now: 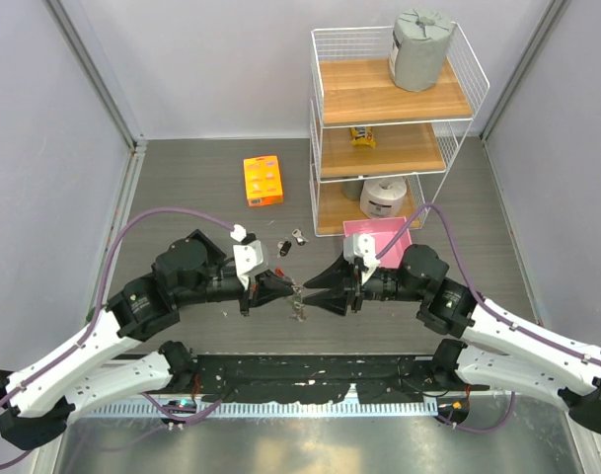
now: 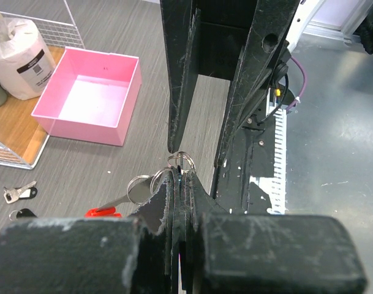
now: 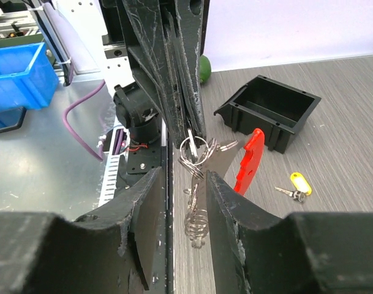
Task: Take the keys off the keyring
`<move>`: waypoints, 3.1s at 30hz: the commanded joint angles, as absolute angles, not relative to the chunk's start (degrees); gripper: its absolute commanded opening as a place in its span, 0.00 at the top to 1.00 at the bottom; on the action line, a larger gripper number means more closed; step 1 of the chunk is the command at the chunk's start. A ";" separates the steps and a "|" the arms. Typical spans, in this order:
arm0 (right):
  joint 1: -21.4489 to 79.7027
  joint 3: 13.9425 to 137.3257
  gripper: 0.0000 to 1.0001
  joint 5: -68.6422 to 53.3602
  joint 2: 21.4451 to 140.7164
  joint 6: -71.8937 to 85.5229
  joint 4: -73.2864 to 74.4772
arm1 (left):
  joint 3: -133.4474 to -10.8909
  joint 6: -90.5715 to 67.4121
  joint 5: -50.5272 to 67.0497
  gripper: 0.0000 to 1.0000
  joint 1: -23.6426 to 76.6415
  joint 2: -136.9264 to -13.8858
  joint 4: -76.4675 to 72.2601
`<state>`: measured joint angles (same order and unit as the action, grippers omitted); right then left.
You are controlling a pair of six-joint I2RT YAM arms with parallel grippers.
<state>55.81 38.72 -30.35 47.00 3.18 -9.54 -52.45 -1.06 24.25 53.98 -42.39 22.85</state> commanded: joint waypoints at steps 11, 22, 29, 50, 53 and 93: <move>55.72 40.34 0.52 -30.06 48.87 4.57 -13.98 | -54.49 -1.05 25.05 1.00 53.79 -41.04 18.81; 55.72 41.39 0.51 -30.85 50.71 4.66 -13.27 | -54.84 -1.41 25.14 1.00 53.70 -40.87 18.81; 55.81 41.92 0.70 -30.94 51.06 4.40 -13.18 | -54.84 -1.50 25.31 1.00 53.79 -40.69 18.81; 59.32 56.68 0.95 -35.59 57.20 -9.40 16.32 | -58.53 -1.23 27.16 1.00 53.70 -48.33 26.37; 60.64 60.72 0.95 -35.69 60.11 -12.03 21.52 | -58.10 -1.41 26.55 1.00 53.79 -49.30 25.84; 61.88 47.11 0.52 -25.23 53.53 -5.72 5.98 | -49.92 -10.55 29.53 1.00 47.81 -44.48 13.28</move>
